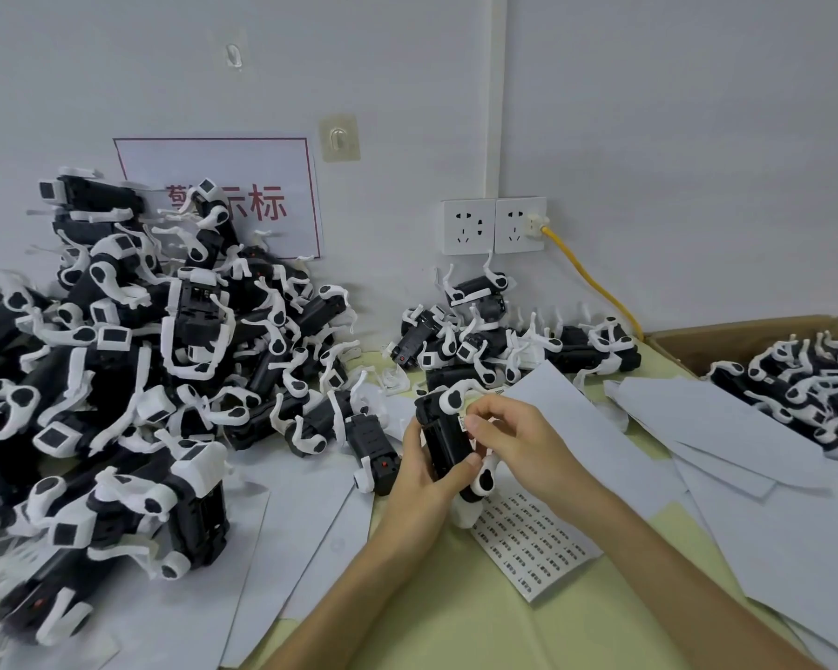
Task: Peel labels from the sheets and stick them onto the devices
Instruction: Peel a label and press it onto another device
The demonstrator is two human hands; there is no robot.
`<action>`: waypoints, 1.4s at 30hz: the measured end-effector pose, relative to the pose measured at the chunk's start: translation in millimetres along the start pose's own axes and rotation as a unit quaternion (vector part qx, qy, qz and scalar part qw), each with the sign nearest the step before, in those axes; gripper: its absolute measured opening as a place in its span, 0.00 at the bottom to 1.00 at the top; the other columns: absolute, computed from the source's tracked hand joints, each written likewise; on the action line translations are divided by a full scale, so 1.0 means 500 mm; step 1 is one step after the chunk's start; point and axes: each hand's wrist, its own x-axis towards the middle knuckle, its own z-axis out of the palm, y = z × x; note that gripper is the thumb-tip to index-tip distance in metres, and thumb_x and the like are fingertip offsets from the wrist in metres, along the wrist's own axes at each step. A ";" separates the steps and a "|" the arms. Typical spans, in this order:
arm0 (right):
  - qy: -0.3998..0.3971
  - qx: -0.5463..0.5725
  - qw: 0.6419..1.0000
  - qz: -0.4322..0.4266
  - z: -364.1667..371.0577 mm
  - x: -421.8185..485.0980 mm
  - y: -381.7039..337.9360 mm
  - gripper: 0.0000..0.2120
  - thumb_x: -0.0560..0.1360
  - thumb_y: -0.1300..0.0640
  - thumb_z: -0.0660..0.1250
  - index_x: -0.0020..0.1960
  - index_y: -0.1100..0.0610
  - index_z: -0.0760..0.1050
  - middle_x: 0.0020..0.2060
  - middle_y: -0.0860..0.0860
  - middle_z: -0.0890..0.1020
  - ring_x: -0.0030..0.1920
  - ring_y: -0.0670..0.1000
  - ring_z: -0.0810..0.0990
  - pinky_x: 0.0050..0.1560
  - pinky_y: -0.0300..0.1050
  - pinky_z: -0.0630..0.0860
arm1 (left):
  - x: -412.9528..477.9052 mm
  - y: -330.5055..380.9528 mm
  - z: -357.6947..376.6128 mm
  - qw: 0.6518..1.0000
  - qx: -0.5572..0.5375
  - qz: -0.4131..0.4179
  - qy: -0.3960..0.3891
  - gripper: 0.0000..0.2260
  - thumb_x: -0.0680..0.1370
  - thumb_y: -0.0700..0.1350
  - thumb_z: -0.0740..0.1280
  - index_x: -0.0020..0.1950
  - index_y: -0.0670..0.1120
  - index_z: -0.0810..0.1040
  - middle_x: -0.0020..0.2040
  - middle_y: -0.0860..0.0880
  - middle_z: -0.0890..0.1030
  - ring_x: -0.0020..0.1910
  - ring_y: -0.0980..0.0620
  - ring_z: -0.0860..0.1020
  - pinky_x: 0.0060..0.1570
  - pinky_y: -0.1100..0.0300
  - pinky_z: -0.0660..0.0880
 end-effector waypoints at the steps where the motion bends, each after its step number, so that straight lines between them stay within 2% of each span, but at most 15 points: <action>1: 0.003 -0.006 1.000 0.001 0.001 -0.001 -0.002 0.07 0.82 0.59 0.66 0.47 0.58 0.79 0.34 0.41 0.78 0.38 0.46 0.75 0.44 0.38 0.74 | -0.001 0.001 0.002 1.000 0.006 0.006 0.002 0.24 0.82 0.36 0.70 0.73 0.55 0.68 0.62 0.54 0.85 0.64 0.56 0.81 0.59 0.64 0.78; 4: 0.013 -0.021 1.000 0.003 0.005 -0.002 -0.007 0.07 0.82 0.58 0.66 0.47 0.57 0.79 0.34 0.41 0.79 0.37 0.46 0.76 0.42 0.43 0.75 | -0.005 0.005 0.006 1.000 0.020 0.019 0.007 0.25 0.82 0.37 0.69 0.75 0.53 0.66 0.62 0.53 0.84 0.64 0.57 0.81 0.59 0.65 0.77; 7: 0.024 -0.044 0.999 0.003 0.007 -0.002 -0.008 0.07 0.82 0.56 0.66 0.46 0.55 0.79 0.33 0.38 0.79 0.34 0.42 0.75 0.42 0.40 0.74 | -0.008 0.008 0.008 0.999 0.043 0.029 0.009 0.25 0.82 0.38 0.69 0.73 0.57 0.66 0.62 0.58 0.84 0.65 0.60 0.80 0.61 0.66 0.76; 10: 0.036 -0.056 0.998 0.002 0.009 -0.004 -0.008 0.06 0.82 0.56 0.67 0.46 0.53 0.79 0.33 0.38 0.79 0.34 0.40 0.75 0.42 0.38 0.72 | -0.011 0.010 0.010 0.998 0.054 0.036 0.011 0.26 0.82 0.38 0.69 0.75 0.55 0.64 0.65 0.54 0.82 0.66 0.59 0.80 0.66 0.61 0.76; 12: 0.044 -0.060 0.997 -0.001 0.010 -0.005 -0.008 0.07 0.81 0.56 0.67 0.45 0.53 0.79 0.34 0.38 0.80 0.35 0.41 0.76 0.42 0.38 0.72 | -0.013 0.012 0.011 0.998 0.058 0.039 0.011 0.26 0.82 0.37 0.69 0.76 0.52 0.63 0.66 0.52 0.81 0.65 0.59 0.80 0.65 0.63 0.76; 17: 0.063 -0.062 0.996 -0.008 0.015 -0.010 -0.013 0.06 0.81 0.56 0.68 0.44 0.52 0.79 0.34 0.45 0.81 0.37 0.46 0.78 0.44 0.51 0.78 | -0.018 0.016 0.013 0.997 0.065 0.043 0.019 0.27 0.82 0.38 0.69 0.77 0.52 0.63 0.66 0.50 0.81 0.64 0.59 0.80 0.59 0.67 0.76; 19: 0.069 -0.063 0.996 -0.011 0.018 -0.010 -0.013 0.06 0.80 0.55 0.68 0.44 0.52 0.79 0.36 0.48 0.83 0.37 0.46 0.79 0.45 0.52 0.79 | -0.020 0.018 0.015 0.996 0.068 0.046 0.022 0.27 0.82 0.38 0.69 0.77 0.52 0.62 0.66 0.50 0.81 0.64 0.59 0.80 0.58 0.68 0.76; 28: 0.082 -0.075 0.994 -0.016 0.022 -0.012 -0.009 0.07 0.80 0.54 0.69 0.43 0.49 0.79 0.35 0.48 0.83 0.34 0.42 0.80 0.41 0.45 0.79 | -0.023 0.022 0.016 0.996 0.067 0.046 0.023 0.28 0.82 0.38 0.69 0.77 0.52 0.61 0.67 0.51 0.80 0.64 0.61 0.80 0.56 0.70 0.76; 31: 0.088 -0.074 0.993 -0.015 0.024 -0.013 -0.011 0.07 0.80 0.55 0.69 0.42 0.49 0.78 0.35 0.50 0.83 0.32 0.42 0.80 0.37 0.40 0.77 | -0.023 0.020 0.017 0.996 0.071 0.048 0.028 0.27 0.82 0.39 0.69 0.77 0.52 0.62 0.67 0.51 0.80 0.66 0.58 0.80 0.60 0.65 0.77; 34: 0.093 -0.064 0.994 -0.003 0.026 -0.013 -0.010 0.08 0.80 0.54 0.70 0.42 0.49 0.78 0.34 0.52 0.84 0.31 0.44 0.80 0.36 0.41 0.76 | -0.022 0.018 0.017 0.996 0.071 0.047 0.031 0.26 0.82 0.40 0.70 0.76 0.51 0.62 0.67 0.50 0.80 0.66 0.56 0.80 0.66 0.60 0.77; 37: 0.094 -0.065 0.993 -0.007 0.026 -0.014 -0.011 0.08 0.79 0.54 0.70 0.41 0.49 0.78 0.35 0.52 0.84 0.32 0.43 0.79 0.38 0.43 0.77 | -0.023 0.018 0.017 0.996 0.072 0.047 0.032 0.26 0.82 0.40 0.70 0.76 0.51 0.63 0.67 0.49 0.81 0.65 0.56 0.80 0.65 0.61 0.77; 42: 0.099 -0.067 0.993 -0.007 0.028 -0.012 -0.009 0.08 0.79 0.55 0.70 0.41 0.49 0.78 0.34 0.49 0.83 0.32 0.42 0.80 0.36 0.40 0.75 | -0.021 0.015 0.016 0.996 0.067 0.050 0.031 0.25 0.82 0.38 0.70 0.75 0.50 0.63 0.66 0.48 0.81 0.66 0.55 0.80 0.65 0.59 0.77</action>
